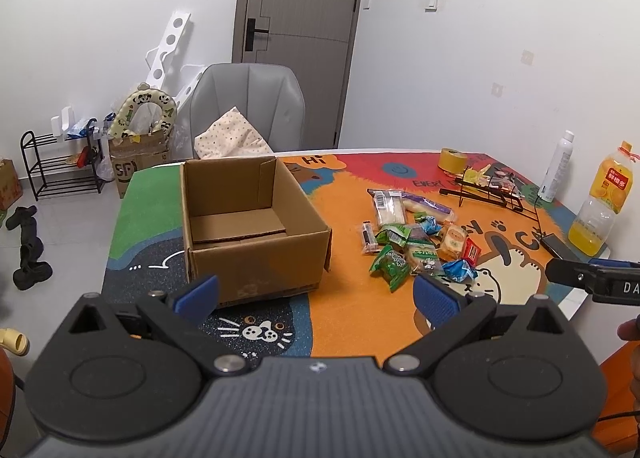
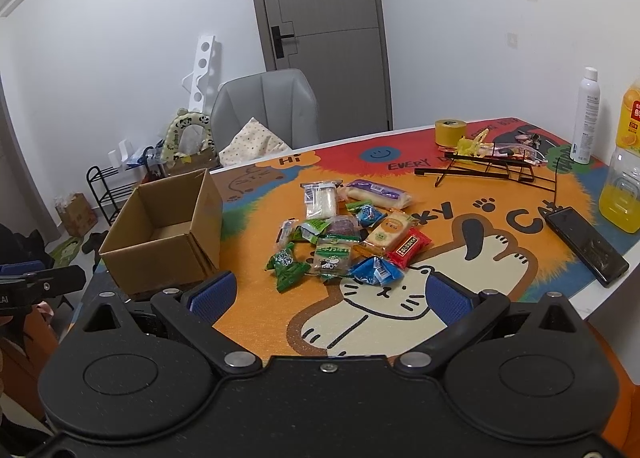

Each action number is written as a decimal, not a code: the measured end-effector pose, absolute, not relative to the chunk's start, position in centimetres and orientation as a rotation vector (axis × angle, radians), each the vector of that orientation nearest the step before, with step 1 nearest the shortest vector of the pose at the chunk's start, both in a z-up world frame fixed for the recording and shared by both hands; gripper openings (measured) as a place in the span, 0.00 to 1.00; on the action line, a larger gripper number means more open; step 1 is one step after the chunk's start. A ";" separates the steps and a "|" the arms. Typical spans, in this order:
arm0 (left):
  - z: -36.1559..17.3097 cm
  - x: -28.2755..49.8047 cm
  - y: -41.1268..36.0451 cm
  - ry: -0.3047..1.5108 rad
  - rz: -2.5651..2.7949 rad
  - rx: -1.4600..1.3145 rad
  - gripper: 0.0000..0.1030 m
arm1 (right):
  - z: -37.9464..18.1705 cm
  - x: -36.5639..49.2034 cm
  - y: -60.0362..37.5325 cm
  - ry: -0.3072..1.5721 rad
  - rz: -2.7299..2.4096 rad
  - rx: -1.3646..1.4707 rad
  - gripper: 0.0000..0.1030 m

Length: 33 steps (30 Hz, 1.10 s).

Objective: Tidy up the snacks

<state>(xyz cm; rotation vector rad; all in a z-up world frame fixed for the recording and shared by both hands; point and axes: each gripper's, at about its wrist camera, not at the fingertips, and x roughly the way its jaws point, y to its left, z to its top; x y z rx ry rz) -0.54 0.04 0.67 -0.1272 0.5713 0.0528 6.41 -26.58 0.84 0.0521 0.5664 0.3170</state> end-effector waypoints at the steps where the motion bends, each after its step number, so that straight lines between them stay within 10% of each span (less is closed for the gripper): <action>1: 0.7 -0.5 0.0 0.572 0.053 -0.127 1.00 | 0.9 6.4 -26.6 0.568 0.316 0.052 1.00; 33: 0.2 -0.8 0.2 0.575 0.043 -0.127 1.00 | 0.1 6.4 -25.6 0.575 0.343 0.046 1.00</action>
